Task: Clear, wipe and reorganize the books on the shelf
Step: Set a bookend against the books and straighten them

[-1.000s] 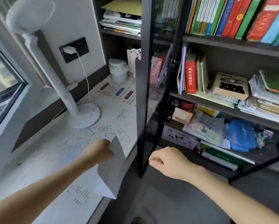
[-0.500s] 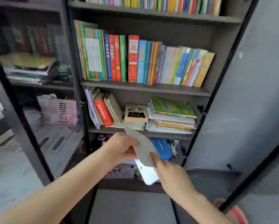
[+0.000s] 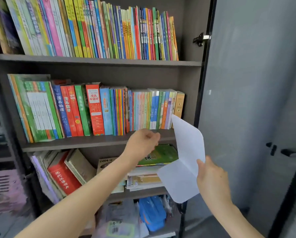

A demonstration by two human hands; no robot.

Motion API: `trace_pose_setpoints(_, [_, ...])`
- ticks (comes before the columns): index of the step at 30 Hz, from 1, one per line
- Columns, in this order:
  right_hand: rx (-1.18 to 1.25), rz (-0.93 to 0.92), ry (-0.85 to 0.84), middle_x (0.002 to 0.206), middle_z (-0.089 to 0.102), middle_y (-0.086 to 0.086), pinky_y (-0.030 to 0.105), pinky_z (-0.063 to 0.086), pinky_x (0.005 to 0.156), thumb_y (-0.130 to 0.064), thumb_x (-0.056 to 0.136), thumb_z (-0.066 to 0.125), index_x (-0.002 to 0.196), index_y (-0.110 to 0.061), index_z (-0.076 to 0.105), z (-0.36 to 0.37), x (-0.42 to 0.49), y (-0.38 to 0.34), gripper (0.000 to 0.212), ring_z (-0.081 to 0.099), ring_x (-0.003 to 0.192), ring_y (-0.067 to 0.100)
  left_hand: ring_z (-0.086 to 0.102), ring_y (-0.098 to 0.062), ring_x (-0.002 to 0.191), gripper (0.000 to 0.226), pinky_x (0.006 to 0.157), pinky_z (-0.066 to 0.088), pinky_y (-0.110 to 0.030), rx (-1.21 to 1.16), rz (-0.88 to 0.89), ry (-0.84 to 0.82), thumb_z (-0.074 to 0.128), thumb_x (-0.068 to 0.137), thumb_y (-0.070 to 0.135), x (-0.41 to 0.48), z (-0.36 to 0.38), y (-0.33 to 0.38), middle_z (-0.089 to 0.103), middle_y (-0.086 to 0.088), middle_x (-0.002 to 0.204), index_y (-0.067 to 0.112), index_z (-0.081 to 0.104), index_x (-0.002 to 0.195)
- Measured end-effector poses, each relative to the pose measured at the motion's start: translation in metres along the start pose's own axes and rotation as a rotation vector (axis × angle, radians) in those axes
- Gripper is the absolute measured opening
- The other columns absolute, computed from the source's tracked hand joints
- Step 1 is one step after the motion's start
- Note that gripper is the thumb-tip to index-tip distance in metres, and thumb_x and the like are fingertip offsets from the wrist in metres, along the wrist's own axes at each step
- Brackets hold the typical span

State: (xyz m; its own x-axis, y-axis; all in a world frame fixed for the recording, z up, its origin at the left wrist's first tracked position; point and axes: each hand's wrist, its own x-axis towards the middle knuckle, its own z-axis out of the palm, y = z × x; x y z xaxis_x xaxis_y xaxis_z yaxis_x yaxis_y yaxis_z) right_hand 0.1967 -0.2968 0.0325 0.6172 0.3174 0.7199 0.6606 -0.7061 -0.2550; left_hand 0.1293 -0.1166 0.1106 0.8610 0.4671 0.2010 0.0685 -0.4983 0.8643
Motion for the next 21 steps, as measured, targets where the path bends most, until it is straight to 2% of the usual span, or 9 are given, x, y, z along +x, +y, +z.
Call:
trace_pose_setpoints(2, [-0.001,0.054,0.039,0.047,0.009,-0.023,0.005,-0.005,0.045,0.006,0.062,0.083,0.061,-0.003,0.051,0.022,0.026,0.008,0.033,-0.008,0.041,-0.004,0.065,-0.019,0.084,0.017,0.073,0.053,-0.028,0.327,0.260,0.096,0.051,0.096,0.025,0.046,-0.003,-0.020,0.068,0.001,0.087,0.013,0.063,0.094])
trace_pose_setpoints(4, [-0.024,0.076,0.089,0.055,0.002,-0.024,0.005,-0.005,0.046,0.001,0.068,0.078,0.059,-0.007,0.047,0.041,0.049,0.014,0.033,-0.008,0.040,-0.003,0.064,-0.020,0.083,0.019,0.074,0.055,-0.033,0.542,0.501,0.171,0.052,0.094,0.017,0.093,-0.007,-0.037,0.069,-0.004,0.091,0.007,0.066,0.101])
trace_pose_setpoints(8, [-0.108,0.074,0.201,0.063,-0.006,-0.020,0.009,-0.007,0.049,0.012,0.080,0.059,0.056,-0.002,0.049,0.081,0.100,0.022,0.029,-0.011,0.046,-0.003,0.060,-0.024,0.083,0.016,0.074,0.054,-0.037,0.979,0.754,0.044,0.056,0.085,0.006,0.182,-0.011,-0.060,0.068,-0.008,0.087,0.006,0.069,0.094])
trace_pose_setpoints(10, [-0.089,0.103,0.192,0.061,-0.003,-0.022,0.010,-0.006,0.046,0.010,0.077,0.064,0.057,-0.003,0.048,0.101,0.122,0.022,0.029,-0.007,0.046,-0.005,0.064,-0.025,0.080,0.020,0.075,0.056,-0.033,1.119,0.904,-0.012,0.071,0.067,0.001,0.221,-0.011,-0.066,0.070,-0.007,0.085,0.006,0.072,0.087])
trace_pose_setpoints(11, [-0.082,0.132,0.188,0.060,-0.001,-0.023,0.009,-0.004,0.045,0.013,0.072,0.070,0.058,-0.004,0.048,0.113,0.133,0.022,0.031,-0.005,0.045,-0.006,0.066,-0.027,0.086,0.029,0.083,0.056,-0.034,1.184,0.977,-0.033,0.073,0.063,-0.001,0.241,-0.009,-0.066,0.071,-0.009,0.092,0.005,0.073,0.091])
trace_pose_setpoints(13, [-0.105,0.173,0.181,0.061,0.001,-0.022,0.010,-0.003,0.045,0.020,0.066,0.070,0.058,-0.004,0.048,0.135,0.154,0.025,0.034,-0.003,0.045,-0.006,0.054,-0.032,0.119,0.044,0.110,0.036,-0.040,1.294,1.035,-0.106,0.065,0.076,-0.001,0.277,0.004,-0.063,0.061,-0.012,0.125,0.004,0.064,0.119])
trace_pose_setpoints(15, [-0.191,0.176,0.194,0.060,0.006,-0.019,0.009,-0.006,0.049,0.018,0.075,0.057,0.056,-0.004,0.049,0.148,0.168,0.031,0.030,-0.006,0.049,-0.006,0.028,-0.031,0.140,0.053,0.119,0.011,-0.039,1.451,1.045,-0.156,0.051,0.088,0.001,0.300,0.018,-0.057,0.039,-0.011,0.148,0.007,0.044,0.141])
trace_pose_setpoints(17, [-0.286,0.179,0.202,0.059,0.017,-0.013,0.007,-0.010,0.053,0.012,0.075,0.050,0.055,-0.006,0.051,0.154,0.179,0.033,0.027,-0.008,0.047,-0.004,0.017,-0.031,0.144,0.055,0.119,0.003,-0.040,1.583,1.080,-0.174,0.045,0.093,0.005,0.317,0.033,-0.051,0.028,-0.012,0.154,0.008,0.032,0.147])
trace_pose_setpoints(21, [-0.288,0.274,0.110,0.046,0.017,-0.009,0.007,-0.010,0.051,0.016,0.042,0.084,0.056,-0.006,0.052,0.175,0.195,0.041,0.041,0.019,0.025,0.008,0.013,-0.031,0.146,0.052,0.118,-0.001,-0.042,1.767,1.229,-0.170,0.039,0.098,0.011,0.348,0.065,-0.037,0.024,-0.012,0.156,0.010,0.027,0.149])
